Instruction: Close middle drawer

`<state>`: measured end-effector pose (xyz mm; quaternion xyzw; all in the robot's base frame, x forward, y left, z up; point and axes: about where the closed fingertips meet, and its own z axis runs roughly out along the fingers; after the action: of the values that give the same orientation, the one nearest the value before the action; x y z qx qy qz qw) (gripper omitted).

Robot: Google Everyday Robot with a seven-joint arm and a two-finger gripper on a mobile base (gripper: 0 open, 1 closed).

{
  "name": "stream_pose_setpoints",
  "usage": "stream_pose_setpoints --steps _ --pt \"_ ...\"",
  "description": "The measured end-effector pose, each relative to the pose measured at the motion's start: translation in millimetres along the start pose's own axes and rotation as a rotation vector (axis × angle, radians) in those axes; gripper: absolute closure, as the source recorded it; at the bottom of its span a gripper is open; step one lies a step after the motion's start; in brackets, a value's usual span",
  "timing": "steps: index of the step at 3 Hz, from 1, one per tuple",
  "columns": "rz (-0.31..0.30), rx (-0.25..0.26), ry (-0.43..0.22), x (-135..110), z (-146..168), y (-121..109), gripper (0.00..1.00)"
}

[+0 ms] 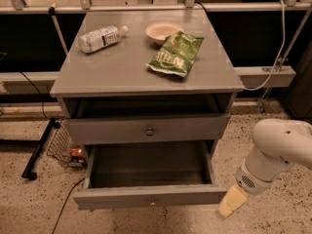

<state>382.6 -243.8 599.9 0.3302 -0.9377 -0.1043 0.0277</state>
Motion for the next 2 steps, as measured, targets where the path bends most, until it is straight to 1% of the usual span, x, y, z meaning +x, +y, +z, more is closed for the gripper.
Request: stream_pose_setpoints --steps 1,2 --pt "0.006 -0.008 0.003 0.3 3.6 -1.1 0.00" --pt "0.043 -0.060 0.023 2.2 27.7 -8.5 0.00"
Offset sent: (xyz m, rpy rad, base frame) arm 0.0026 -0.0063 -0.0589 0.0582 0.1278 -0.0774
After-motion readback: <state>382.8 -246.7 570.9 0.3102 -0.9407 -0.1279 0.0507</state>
